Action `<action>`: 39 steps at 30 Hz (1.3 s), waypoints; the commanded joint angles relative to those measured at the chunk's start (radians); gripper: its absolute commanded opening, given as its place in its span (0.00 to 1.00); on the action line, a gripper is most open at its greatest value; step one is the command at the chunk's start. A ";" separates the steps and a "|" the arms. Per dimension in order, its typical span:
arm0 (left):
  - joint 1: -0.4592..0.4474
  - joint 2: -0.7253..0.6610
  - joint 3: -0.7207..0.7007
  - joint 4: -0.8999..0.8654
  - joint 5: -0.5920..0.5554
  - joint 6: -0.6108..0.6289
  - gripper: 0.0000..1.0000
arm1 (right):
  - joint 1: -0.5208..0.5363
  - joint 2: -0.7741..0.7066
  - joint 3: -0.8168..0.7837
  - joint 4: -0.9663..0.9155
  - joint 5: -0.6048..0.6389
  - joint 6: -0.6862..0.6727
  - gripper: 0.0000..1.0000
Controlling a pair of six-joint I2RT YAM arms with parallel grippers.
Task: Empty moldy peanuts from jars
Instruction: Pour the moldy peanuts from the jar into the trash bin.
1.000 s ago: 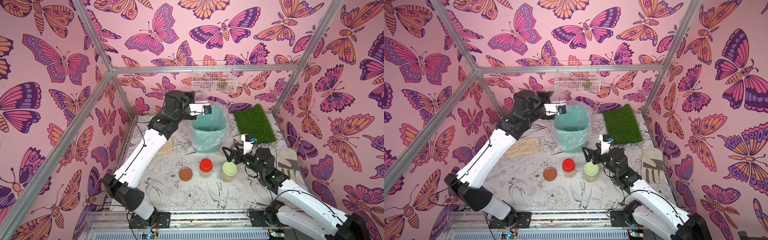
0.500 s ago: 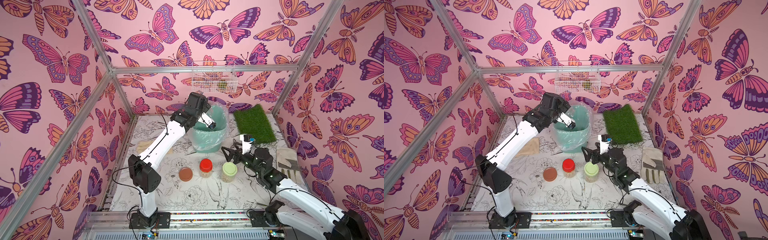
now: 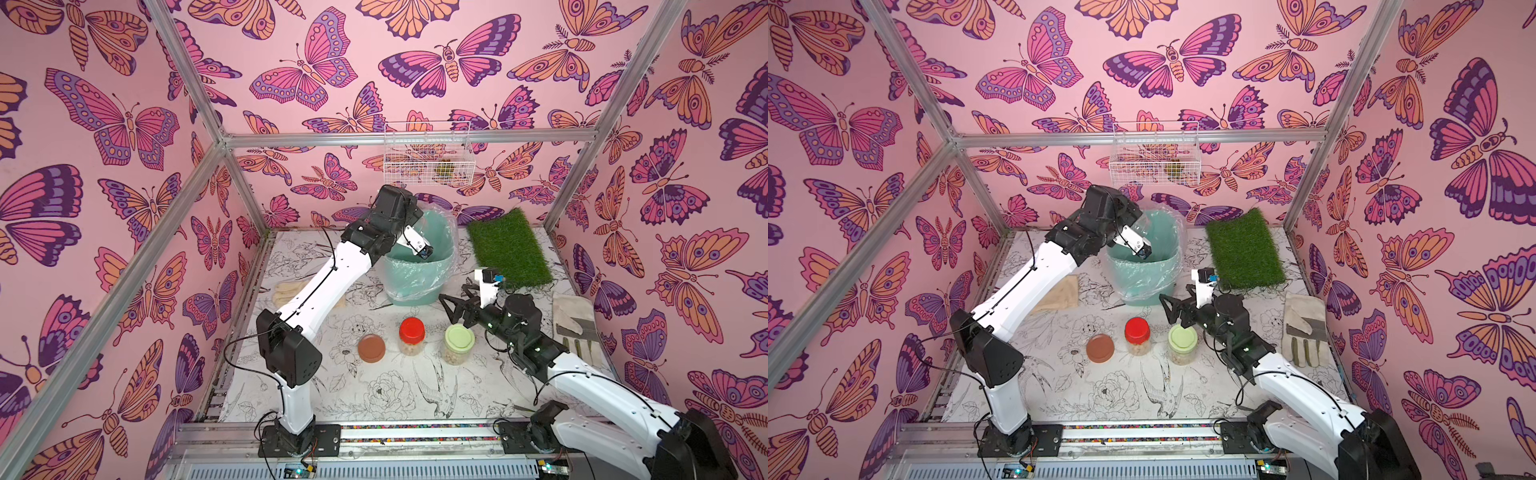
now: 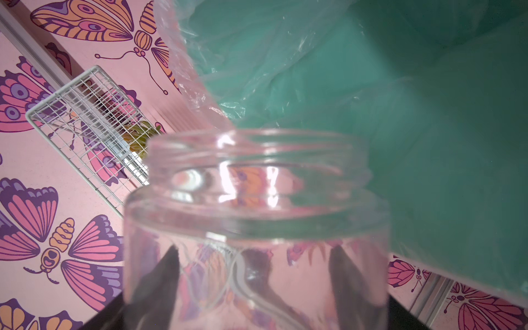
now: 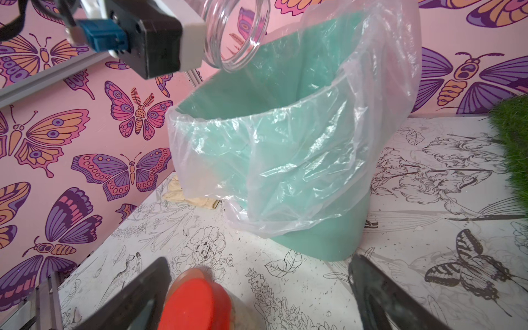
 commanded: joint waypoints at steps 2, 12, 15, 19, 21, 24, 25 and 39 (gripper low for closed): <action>0.014 -0.063 -0.002 0.044 0.026 -0.146 0.00 | 0.007 0.013 0.043 0.031 -0.040 -0.019 0.99; 0.081 -0.118 -0.014 -0.012 0.174 -0.620 0.00 | 0.007 0.020 0.085 0.000 -0.072 -0.019 0.99; 0.103 -0.158 -0.078 0.045 0.209 -0.743 0.00 | 0.007 0.022 0.086 0.000 -0.078 -0.012 0.99; 0.144 -0.257 -0.243 0.203 0.289 -0.959 0.00 | 0.007 0.034 0.103 -0.001 -0.108 0.004 0.99; 0.169 -0.312 -0.329 0.244 0.362 -1.038 0.00 | 0.007 0.039 0.122 -0.005 -0.121 0.031 0.99; 0.216 -0.397 -0.461 0.324 0.452 -1.159 0.00 | 0.007 0.040 0.167 -0.022 -0.151 0.061 0.99; 0.235 -0.425 -0.500 0.339 0.486 -1.196 0.00 | 0.006 0.042 0.186 -0.035 -0.158 0.071 0.99; 0.295 -0.723 -0.882 0.396 0.835 -1.286 0.00 | 0.021 0.283 0.678 -0.468 -0.363 0.099 0.95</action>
